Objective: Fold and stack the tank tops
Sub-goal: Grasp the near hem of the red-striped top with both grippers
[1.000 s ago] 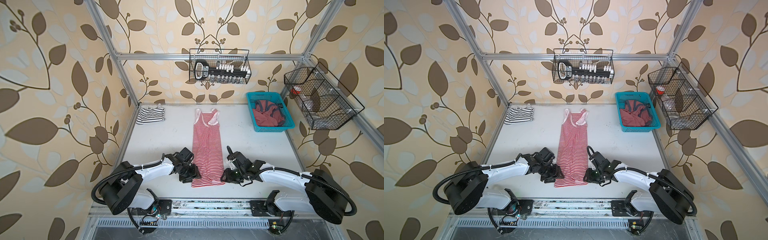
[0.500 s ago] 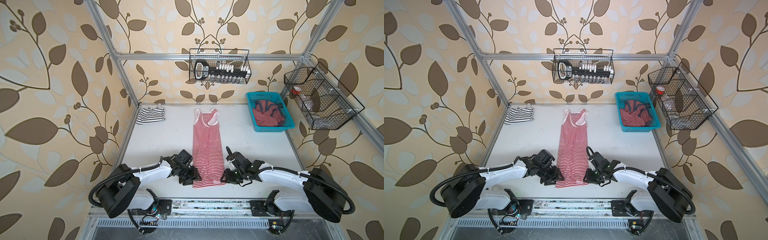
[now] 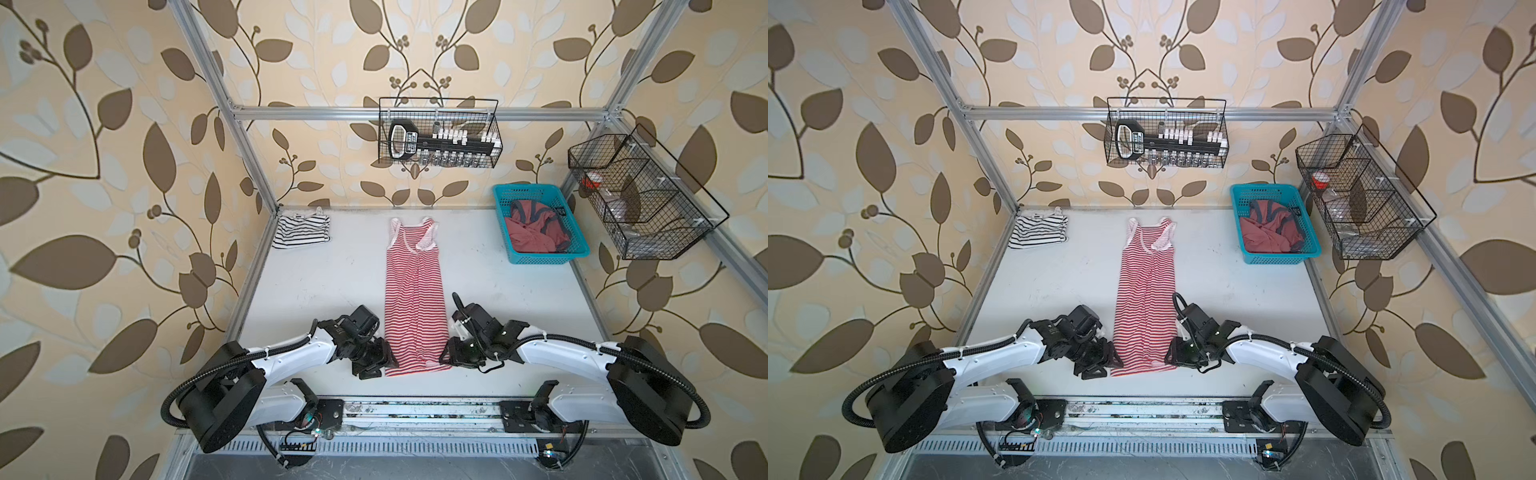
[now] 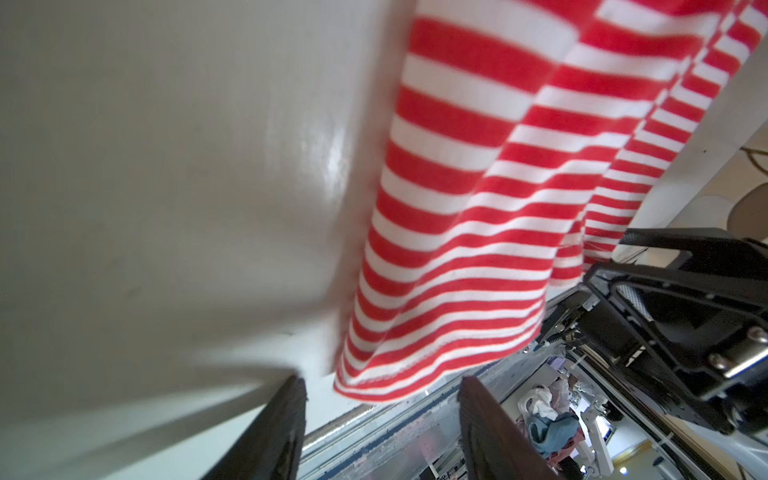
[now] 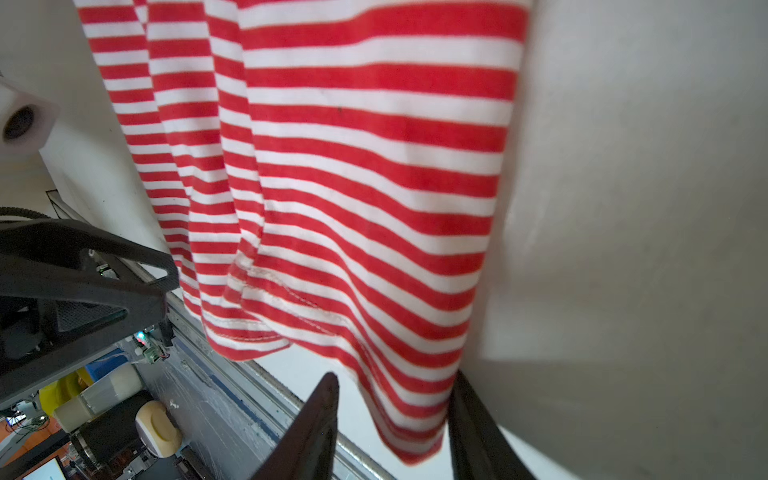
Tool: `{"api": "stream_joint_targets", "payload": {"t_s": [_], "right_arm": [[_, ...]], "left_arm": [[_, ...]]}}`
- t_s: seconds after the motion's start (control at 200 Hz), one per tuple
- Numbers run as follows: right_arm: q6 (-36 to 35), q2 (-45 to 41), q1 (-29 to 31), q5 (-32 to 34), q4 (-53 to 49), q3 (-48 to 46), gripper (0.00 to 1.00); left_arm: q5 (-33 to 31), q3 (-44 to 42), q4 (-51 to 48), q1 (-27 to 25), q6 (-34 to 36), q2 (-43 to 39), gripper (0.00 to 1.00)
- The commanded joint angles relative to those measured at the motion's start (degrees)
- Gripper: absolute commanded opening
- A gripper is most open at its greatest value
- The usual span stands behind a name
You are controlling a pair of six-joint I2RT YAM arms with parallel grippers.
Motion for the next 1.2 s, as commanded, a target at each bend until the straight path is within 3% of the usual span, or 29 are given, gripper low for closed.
{"api": "stream_joint_targets", "payload": {"t_s": [0.0, 0.17, 0.275, 0.45, 0.55, 0.68, 0.94, 1.195], "right_arm": [[0.73, 0.01, 0.03, 1.69, -1.49, -0.37, 0.44], [0.62, -0.33, -0.68, 1.88, -1.3, -0.45, 0.38], [0.71, 0.16, -0.68, 1.76, -0.53, -0.84, 0.26], [1.08, 1.01, -0.18, 1.0, 1.24, -1.33, 0.14], [1.25, 0.5, 0.75, 1.01, 1.29, -1.49, 0.0], [2.93, -2.02, 1.84, 1.6, 1.12, -3.18, 0.0], [8.76, -12.21, 6.06, 4.09, -1.37, -6.32, 0.0], [6.18, -14.44, 5.75, 6.03, -6.32, -1.42, 0.0]], "left_arm": [[-3.94, -2.95, -2.88, -0.75, -1.16, 2.2, 0.61], [-3.56, -3.07, -1.03, -1.5, -1.45, 3.79, 0.6], [-4.0, -3.34, -0.59, -1.61, -0.6, 6.28, 0.55], [-3.82, -3.35, 0.74, -1.63, -0.42, 9.02, 0.35], [-4.04, -2.61, -0.45, -1.72, 0.02, 7.81, 0.21], [-4.44, -2.33, -2.89, -1.99, 0.11, 4.6, 0.0], [-6.05, -2.75, -5.96, -3.27, -2.69, -4.27, 0.0], [-8.43, 4.12, -9.78, -3.23, -0.82, -5.17, 0.0]]}}
